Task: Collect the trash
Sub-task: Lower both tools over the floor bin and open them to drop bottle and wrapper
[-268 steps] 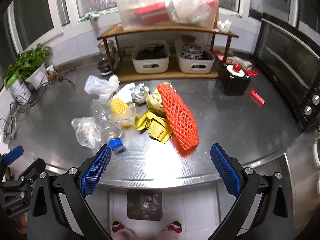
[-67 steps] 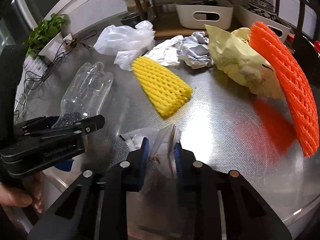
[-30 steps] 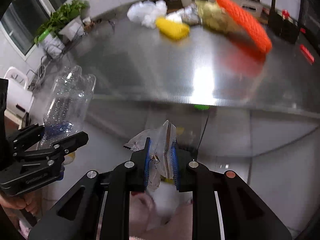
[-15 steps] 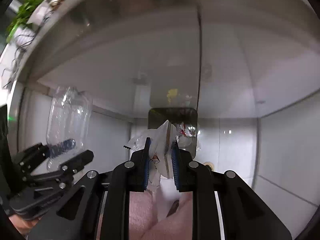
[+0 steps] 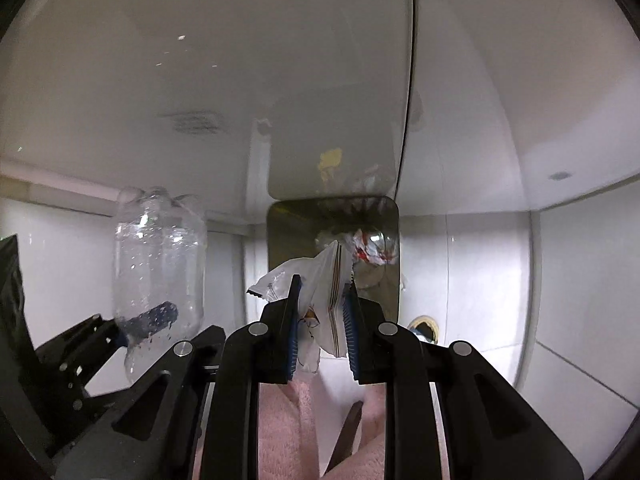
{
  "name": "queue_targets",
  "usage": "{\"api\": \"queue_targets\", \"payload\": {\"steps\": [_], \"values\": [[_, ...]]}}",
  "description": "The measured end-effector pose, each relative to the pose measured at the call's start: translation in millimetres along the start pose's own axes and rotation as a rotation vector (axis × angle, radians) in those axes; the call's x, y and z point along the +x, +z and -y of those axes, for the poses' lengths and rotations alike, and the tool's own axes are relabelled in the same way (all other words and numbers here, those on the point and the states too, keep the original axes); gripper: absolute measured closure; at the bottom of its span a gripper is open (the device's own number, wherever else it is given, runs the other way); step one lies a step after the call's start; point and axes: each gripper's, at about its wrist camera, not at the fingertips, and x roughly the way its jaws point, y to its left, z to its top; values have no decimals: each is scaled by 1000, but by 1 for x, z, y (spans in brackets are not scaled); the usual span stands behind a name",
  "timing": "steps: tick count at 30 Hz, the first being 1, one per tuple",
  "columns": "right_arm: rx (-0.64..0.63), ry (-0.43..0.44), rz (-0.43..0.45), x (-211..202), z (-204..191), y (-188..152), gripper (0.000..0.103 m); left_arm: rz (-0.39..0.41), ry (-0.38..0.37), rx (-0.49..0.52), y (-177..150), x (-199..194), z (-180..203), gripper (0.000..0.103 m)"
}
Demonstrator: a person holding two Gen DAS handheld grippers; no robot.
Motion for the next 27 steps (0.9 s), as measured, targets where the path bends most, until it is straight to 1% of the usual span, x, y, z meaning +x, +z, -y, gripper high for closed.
{"api": "queue_targets", "payload": {"steps": [2,7,10,11,12,15,18,19,21,23,25,27], "values": [[18,-7,-12,12,1,3,80,-7,1,1,1,5,-1,55],[44,-12,-29,25,2,10,79,-32,-13,7,6,19,0,55],[53,-12,-40,26,3,11,73,-36,-19,6,10,19,-3,54],[58,-12,-39,26,3,12,67,-36,-17,8,11,19,-4,54],[64,-11,-35,24,4,13,64,-38,-15,11,10,18,-4,54],[69,-13,-25,18,4,15,64,-40,-13,13,11,16,-5,53],[70,-19,-14,14,3,17,62,-34,-15,13,12,12,-7,44],[72,-20,-10,11,4,18,62,-32,-17,16,12,12,-6,39],[73,-21,-3,6,4,18,61,-25,-12,25,12,7,-5,36],[72,-21,3,0,4,18,60,-25,-6,32,12,3,-3,30],[70,-19,15,-7,4,19,55,-12,-2,34,12,-4,-2,26],[65,-15,30,-18,4,19,47,10,-2,35,11,-20,-3,21]]}}
